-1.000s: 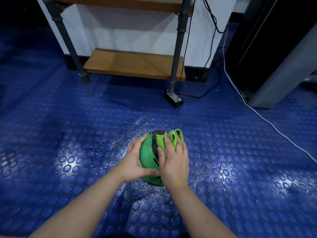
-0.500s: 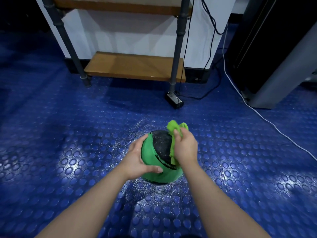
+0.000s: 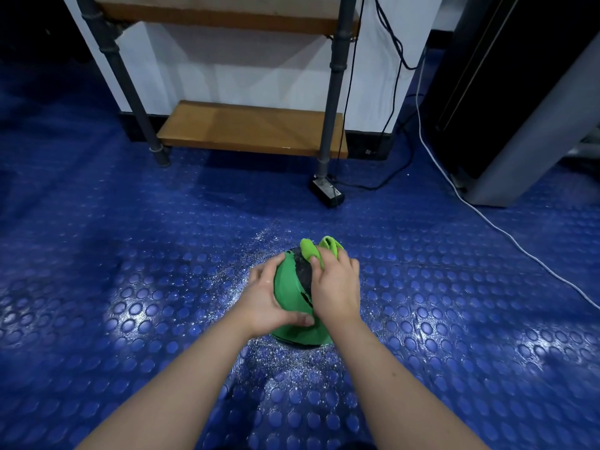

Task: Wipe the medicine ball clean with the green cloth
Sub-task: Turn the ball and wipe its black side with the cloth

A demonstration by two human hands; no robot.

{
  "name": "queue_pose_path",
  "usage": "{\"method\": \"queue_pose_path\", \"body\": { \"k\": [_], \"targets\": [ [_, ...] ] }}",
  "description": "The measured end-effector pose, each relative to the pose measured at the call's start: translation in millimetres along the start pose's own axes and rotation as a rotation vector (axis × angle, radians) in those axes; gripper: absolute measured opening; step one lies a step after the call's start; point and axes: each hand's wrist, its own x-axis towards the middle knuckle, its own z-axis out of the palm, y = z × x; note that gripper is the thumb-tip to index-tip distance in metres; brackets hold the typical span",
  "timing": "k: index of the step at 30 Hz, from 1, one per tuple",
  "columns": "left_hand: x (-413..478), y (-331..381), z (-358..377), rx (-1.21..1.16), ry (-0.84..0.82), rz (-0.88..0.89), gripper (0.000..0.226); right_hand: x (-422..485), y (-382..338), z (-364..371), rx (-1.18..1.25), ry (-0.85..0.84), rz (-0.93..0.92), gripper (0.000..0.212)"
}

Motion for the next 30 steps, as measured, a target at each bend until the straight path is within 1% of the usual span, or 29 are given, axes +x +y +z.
{"method": "queue_pose_path", "body": {
  "k": [4,8,9,11,12,13,14,17,18,19,20,22,26,30],
  "targets": [
    [-3,1,1,0.007,0.0,0.0,0.13,8,3,-4,0.023,0.033,0.029,0.031],
    [-5,3,0,0.005,-0.008,0.001,0.13,20,2,-11,0.117,0.009,0.159,0.031],
    [-5,3,0,0.006,-0.013,-0.006,0.13,24,6,-12,0.195,-0.001,0.208,0.033],
    [-4,4,-1,0.007,-0.024,-0.027,0.133,29,15,-21,0.468,-0.018,0.313,0.038],
    [-3,4,-1,0.009,-0.03,-0.041,0.134,27,21,-25,0.578,0.003,0.326,0.038],
    [-2,5,-2,0.014,-0.033,-0.054,0.135,24,25,-27,0.611,0.041,0.29,0.037],
    [-1,6,-2,0.019,-0.032,-0.061,0.134,17,28,-28,0.56,0.066,0.213,0.036],
    [4,9,-2,0.044,-0.038,-0.065,0.13,-15,28,-14,0.277,-0.008,-0.14,0.037],
    [5,9,-1,0.049,-0.045,-0.064,0.13,-23,31,-7,0.209,-0.024,-0.23,0.039],
    [6,8,-1,0.05,-0.053,-0.061,0.13,-29,35,-1,0.178,-0.021,-0.276,0.041],
    [6,7,0,0.053,-0.057,-0.052,0.131,-32,39,2,0.178,-0.009,-0.279,0.042],
    [6,5,0,0.058,-0.054,-0.038,0.135,-35,44,2,0.244,0.008,-0.21,0.043],
    [8,1,-1,0.028,-0.042,-0.042,0.134,-36,39,-1,0.415,0.065,-0.005,0.038],
    [7,-1,0,0.033,-0.027,-0.038,0.132,-32,34,-1,0.446,0.152,0.131,0.035]
  ]
}}
